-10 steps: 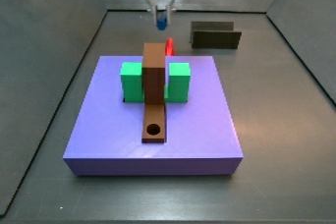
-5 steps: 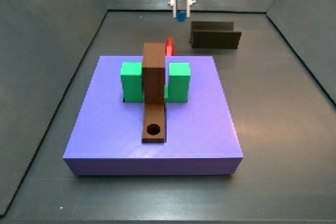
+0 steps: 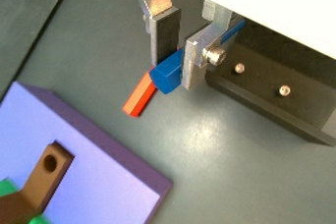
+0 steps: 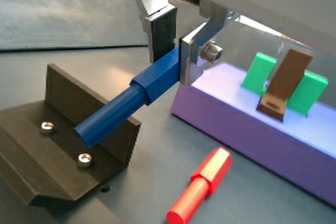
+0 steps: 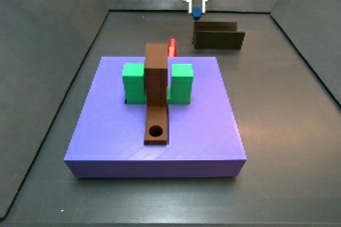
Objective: Pick up the blue object. Move up. Place the blue object on the fixture. Regrasp the blue object. Move to above the board. Insert the blue object.
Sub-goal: Place the blue object on the fixture.
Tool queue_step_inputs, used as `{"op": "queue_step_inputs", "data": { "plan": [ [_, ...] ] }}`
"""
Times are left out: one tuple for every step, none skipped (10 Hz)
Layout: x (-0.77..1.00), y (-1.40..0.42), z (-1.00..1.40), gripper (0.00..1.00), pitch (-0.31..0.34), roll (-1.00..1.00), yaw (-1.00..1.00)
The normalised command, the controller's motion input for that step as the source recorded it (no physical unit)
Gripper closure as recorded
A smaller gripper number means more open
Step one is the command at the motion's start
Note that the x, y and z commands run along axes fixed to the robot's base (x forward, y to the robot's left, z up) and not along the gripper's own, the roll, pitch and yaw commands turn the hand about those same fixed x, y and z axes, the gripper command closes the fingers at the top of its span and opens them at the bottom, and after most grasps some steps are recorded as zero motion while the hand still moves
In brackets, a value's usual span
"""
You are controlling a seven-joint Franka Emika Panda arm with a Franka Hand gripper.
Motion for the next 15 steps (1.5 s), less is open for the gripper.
{"op": "queue_step_inputs", "data": {
  "plan": [
    [0.23, 0.1, -0.1, 1.0, 0.066, -0.04, 0.03],
    [0.0, 0.05, 0.0, 1.0, 0.0, 0.0, 0.0],
    [0.1, 0.0, -0.21, 1.0, -0.02, 0.0, 0.0],
    [0.5, 0.22, -0.27, 1.0, -0.171, -0.1, 0.0],
    [0.19, 0.4, -0.28, 1.0, -0.309, -0.5, 0.22],
    [0.17, 0.42, -0.19, 1.0, -0.246, -0.8, 0.3],
    [0.37, 0.24, -0.19, 1.0, -0.174, -0.63, 0.32],
    [0.44, 0.01, -0.1, 1.0, -0.006, -0.28, 0.33],
    [0.48, -0.2, 0.0, 1.0, 0.231, 0.23, 0.19],
    [0.67, -0.21, 0.0, 1.0, 0.494, 0.46, 0.18],
    [0.63, -0.01, -0.01, 1.0, 0.409, 0.38, 0.01],
    [0.31, 0.05, -0.12, 1.0, 0.089, 0.11, 0.0],
    [0.04, 0.19, -0.16, 1.0, -0.037, -0.02, -0.01],
    [0.03, 0.26, -0.12, 1.0, -0.183, -0.32, 0.0],
    [0.0, 0.26, -0.09, 1.0, -0.246, -0.46, -0.01]
  ]
}}
